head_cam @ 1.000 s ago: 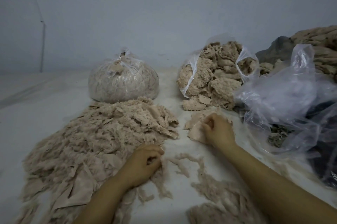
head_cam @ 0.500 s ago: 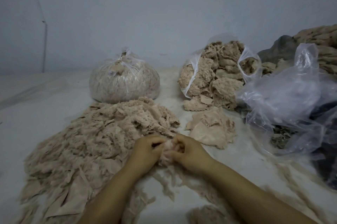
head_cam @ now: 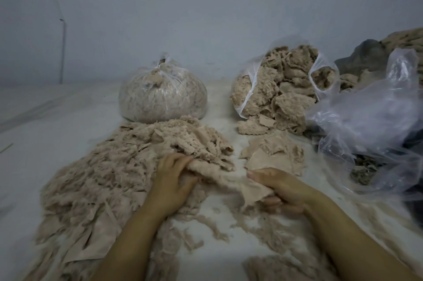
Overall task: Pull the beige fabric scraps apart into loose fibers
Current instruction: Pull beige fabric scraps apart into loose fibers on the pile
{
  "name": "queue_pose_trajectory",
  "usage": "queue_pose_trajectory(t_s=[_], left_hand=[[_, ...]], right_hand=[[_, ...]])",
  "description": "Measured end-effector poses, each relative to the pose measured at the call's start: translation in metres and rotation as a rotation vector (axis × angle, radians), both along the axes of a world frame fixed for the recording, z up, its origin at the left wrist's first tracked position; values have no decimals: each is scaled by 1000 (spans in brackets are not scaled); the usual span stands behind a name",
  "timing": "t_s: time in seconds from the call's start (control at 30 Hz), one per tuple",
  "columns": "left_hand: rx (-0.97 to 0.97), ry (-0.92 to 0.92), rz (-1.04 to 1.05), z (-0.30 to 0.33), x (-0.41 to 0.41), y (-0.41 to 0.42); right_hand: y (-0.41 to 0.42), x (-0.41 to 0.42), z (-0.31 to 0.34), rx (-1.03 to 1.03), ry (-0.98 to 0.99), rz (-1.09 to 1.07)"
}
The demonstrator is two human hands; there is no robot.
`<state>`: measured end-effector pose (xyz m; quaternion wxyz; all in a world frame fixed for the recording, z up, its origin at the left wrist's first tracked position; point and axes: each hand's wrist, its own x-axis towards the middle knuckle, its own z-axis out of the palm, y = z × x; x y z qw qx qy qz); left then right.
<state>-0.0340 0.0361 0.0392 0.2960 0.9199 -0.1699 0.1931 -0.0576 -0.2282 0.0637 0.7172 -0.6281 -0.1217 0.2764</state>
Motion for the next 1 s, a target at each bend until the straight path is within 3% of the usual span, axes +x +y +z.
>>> queue_pose_trajectory(t_s=[0.07,0.17,0.23,0.3,0.4,0.53,0.67,0.87,1.0], left_hand=[[-6,-40,141,1,0,5],[70,-86,256,0,1,6],[18,-57,217,1,0,6],[-44,-49,157,1,-2,6],[-123,-85,110,3,-5,1],[-219,-156,64,3,-6,-2],[-71,-61,83,-7,0,4],[-28,-96,141,-13,6,11],[-18,-114,124,-13,5,12]], right_hand=[[-14,0,2,-104,-33,156],[-21,-1,6,-458,-128,287],[-12,0,15,-693,-260,258],[9,5,17,-782,-428,59],[49,11,9,-739,-529,-217],[77,14,-10,-753,-666,-238],[63,13,-9,-368,-488,-355],[6,0,7,-24,-291,-173],[-13,-7,6,-283,-262,67]])
